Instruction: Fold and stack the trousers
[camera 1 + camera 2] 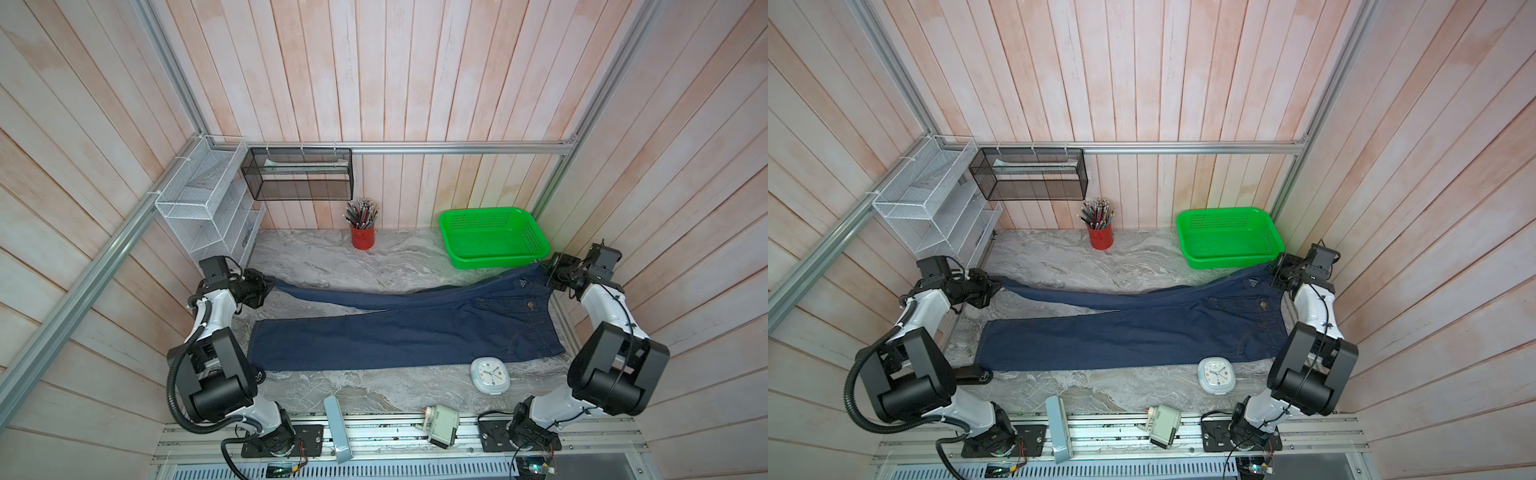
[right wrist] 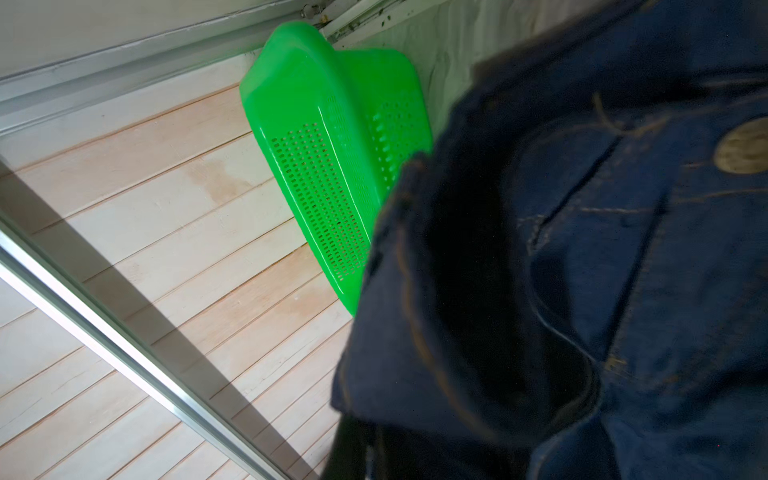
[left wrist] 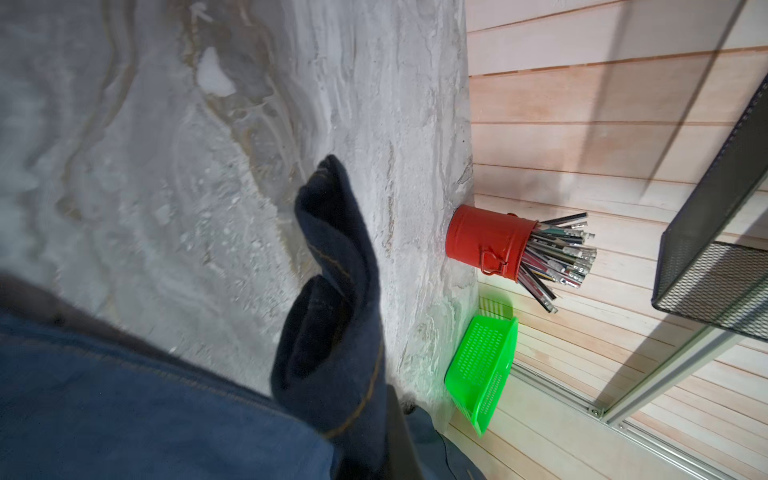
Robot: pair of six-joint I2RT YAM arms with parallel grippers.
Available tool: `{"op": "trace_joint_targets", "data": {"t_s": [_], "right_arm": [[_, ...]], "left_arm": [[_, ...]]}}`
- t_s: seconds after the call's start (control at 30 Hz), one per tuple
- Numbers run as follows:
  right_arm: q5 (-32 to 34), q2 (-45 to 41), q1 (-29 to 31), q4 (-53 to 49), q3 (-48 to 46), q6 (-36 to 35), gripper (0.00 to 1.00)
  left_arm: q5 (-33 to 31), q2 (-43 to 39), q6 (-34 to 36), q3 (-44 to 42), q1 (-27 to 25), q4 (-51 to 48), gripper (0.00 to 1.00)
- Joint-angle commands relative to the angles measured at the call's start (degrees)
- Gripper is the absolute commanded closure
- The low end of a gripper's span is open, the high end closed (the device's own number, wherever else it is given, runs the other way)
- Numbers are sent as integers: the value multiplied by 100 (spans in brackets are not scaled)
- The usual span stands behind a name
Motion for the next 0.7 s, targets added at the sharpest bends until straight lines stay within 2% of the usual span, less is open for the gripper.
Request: {"op": "trace_joint_targets", "data": {"t_s": [0.0, 0.17, 0.47, 0.67], "right_arm": [[271, 668, 232, 123, 806, 273, 100], [408, 1635, 570, -117, 1901, 359, 100], [587, 2588, 827, -378, 2869, 537, 100], [620, 2909, 890, -575, 3255, 534, 89]], "left_arm": [[-62, 503, -58, 454, -92, 525, 100], [-91, 1352, -62, 1187, -217, 473, 100], [-143, 2293, -275, 2031, -300, 472, 100], [-99, 2857, -431, 2534, -301, 425, 100]]}}
